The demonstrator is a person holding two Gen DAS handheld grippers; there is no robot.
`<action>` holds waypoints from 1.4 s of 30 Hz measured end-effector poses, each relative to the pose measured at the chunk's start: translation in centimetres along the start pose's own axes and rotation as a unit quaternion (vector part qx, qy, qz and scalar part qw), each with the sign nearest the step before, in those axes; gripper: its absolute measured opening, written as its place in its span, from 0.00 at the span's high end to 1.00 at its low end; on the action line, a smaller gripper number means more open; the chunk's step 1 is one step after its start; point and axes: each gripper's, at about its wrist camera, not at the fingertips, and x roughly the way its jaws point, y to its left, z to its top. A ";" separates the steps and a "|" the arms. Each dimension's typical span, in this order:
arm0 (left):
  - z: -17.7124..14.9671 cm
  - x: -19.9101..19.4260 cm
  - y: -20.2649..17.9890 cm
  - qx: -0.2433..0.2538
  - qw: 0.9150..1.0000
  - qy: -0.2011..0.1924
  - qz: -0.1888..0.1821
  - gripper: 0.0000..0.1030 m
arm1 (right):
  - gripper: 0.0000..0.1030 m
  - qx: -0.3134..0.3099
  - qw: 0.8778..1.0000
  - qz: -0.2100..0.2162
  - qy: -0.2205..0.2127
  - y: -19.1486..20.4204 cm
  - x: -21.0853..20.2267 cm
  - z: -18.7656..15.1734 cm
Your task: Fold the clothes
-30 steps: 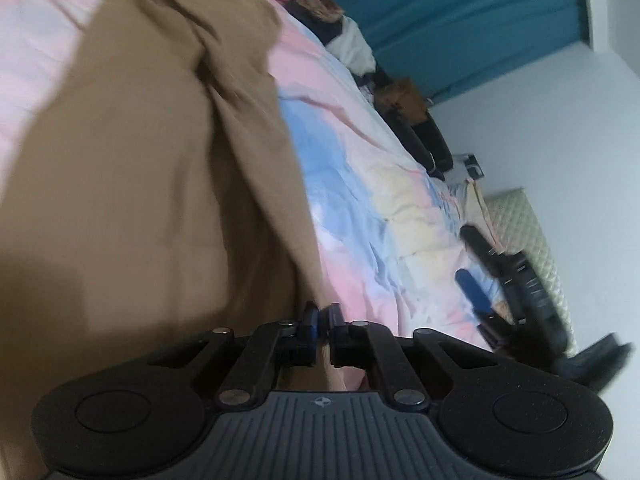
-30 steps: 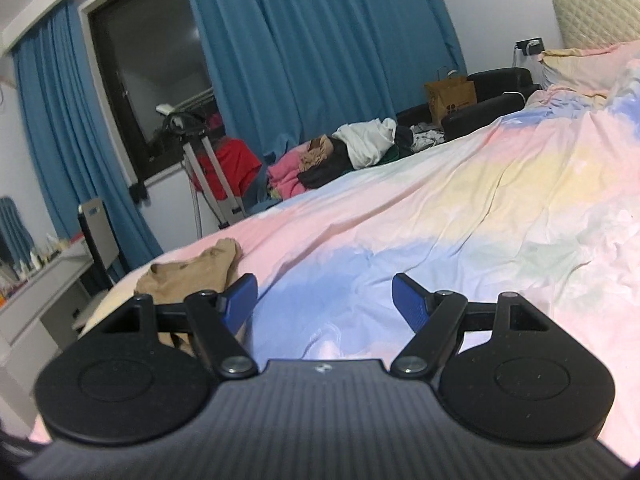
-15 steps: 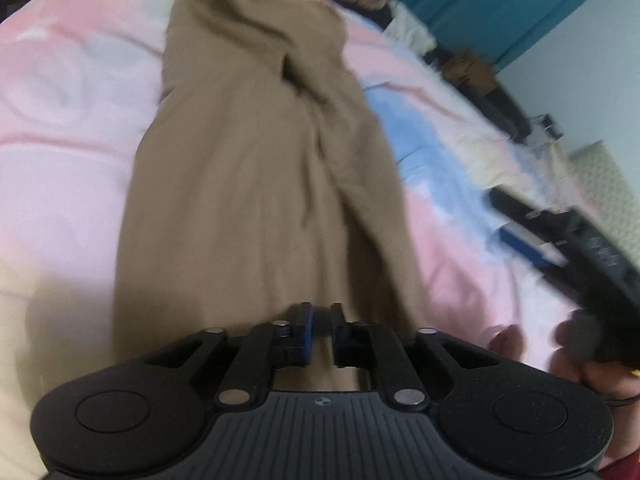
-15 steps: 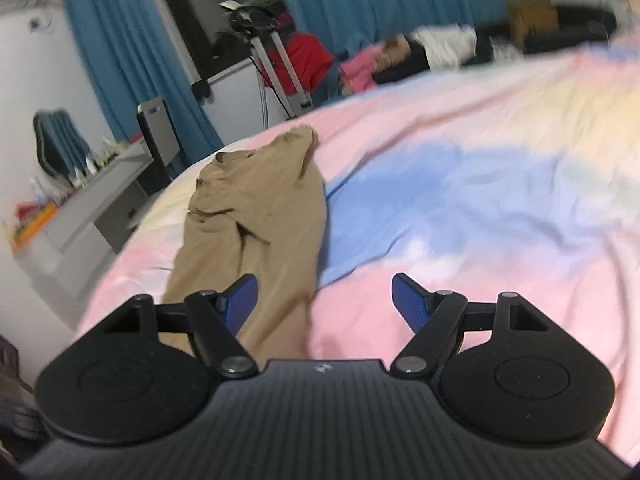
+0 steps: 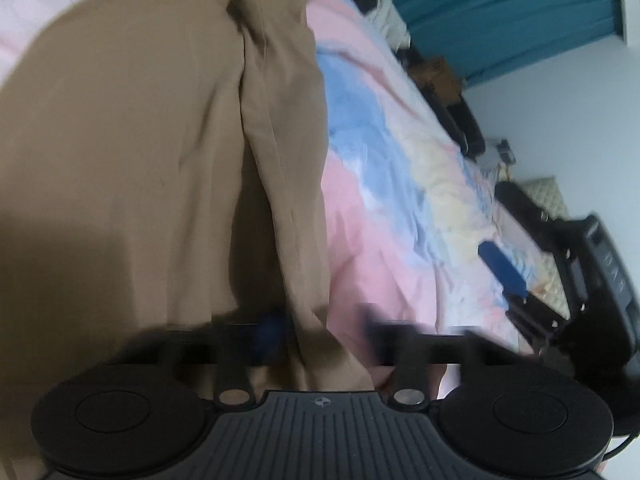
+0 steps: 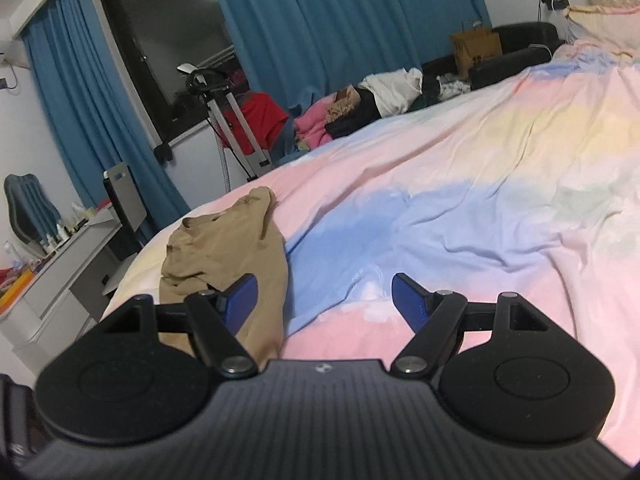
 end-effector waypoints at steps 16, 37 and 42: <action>-1.1 -4.5 1.8 0.049 0.993 0.034 0.104 0.80 | 0.27 0.011 0.974 0.108 0.197 1.2 5.0 -3.0; -1.7 -8.8 3.4 0.049 0.982 -0.016 0.180 0.11 | 0.25 0.046 0.928 0.114 0.351 3.1 5.5 -8.6; -2.1 -8.1 3.1 0.062 0.980 -0.010 0.191 0.38 | 0.25 0.001 0.926 0.112 0.362 4.8 4.2 -9.8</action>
